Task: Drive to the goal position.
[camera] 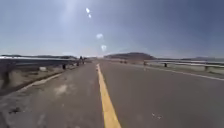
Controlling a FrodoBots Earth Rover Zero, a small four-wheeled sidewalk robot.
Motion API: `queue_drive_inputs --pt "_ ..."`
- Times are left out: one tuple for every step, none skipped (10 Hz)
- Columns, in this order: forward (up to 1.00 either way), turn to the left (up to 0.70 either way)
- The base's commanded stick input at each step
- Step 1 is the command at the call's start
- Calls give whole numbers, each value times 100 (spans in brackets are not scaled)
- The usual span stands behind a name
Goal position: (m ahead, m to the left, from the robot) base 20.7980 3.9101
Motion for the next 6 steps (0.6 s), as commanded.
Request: queue_drive_inputs --pt "85 0" --pt "85 0" --pt "85 0" --pt "85 0" --pt "85 0" --pt "85 12"
